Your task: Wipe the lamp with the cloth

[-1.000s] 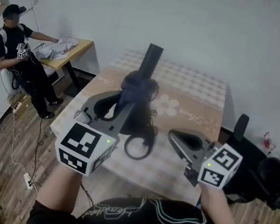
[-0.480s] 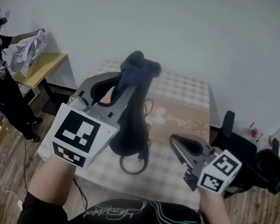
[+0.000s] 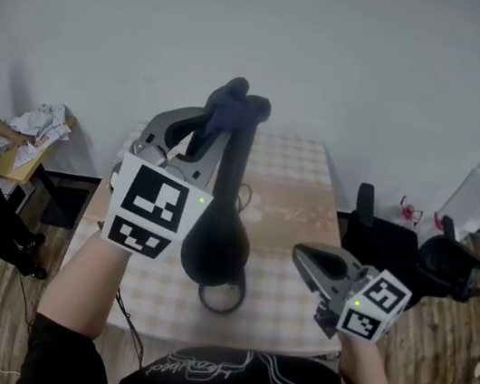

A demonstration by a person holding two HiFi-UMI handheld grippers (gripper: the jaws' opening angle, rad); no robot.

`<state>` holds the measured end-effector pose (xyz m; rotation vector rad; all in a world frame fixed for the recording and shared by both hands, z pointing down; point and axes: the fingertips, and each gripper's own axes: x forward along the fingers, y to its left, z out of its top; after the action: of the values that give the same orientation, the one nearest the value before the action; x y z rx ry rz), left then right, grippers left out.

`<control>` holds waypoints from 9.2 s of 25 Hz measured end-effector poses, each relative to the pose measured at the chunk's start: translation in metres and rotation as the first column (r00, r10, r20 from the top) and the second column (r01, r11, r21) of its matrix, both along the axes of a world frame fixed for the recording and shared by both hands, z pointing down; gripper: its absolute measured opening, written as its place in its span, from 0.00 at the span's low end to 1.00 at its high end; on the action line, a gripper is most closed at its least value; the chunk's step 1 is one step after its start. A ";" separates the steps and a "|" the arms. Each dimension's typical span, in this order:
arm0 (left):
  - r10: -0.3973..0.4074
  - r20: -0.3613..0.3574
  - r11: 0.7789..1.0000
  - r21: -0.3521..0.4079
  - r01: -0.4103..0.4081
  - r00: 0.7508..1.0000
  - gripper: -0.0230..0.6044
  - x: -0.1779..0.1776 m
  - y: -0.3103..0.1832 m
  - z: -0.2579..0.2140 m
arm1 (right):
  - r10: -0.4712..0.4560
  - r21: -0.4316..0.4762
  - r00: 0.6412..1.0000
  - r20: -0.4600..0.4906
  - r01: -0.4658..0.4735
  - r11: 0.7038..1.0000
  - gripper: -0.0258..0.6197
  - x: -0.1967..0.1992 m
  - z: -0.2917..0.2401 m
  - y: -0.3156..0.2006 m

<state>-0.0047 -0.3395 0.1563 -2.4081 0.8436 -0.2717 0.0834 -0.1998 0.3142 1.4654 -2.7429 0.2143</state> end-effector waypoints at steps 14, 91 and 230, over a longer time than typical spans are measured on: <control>0.179 0.062 0.983 -0.059 -0.175 0.982 0.14 0.017 -0.006 0.041 | 0.187 -0.064 0.982 0.021 -0.186 0.981 0.06 -0.013 0.025 0.025; 0.277 0.207 0.813 -0.570 -0.114 0.938 0.14 -0.088 0.234 0.272 | 0.053 -0.161 0.989 0.138 -0.031 0.986 0.06 -0.068 0.082 0.202; 0.660 -0.344 0.389 -0.605 -0.695 0.669 0.14 -0.079 -0.012 0.264 | 0.525 -0.223 0.847 0.078 -0.499 0.838 0.06 -0.139 0.080 0.081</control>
<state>-0.0839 -0.3516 0.4208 -3.2379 -0.4414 -0.2171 -0.0555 -0.1191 0.3945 2.1624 -2.2594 0.5953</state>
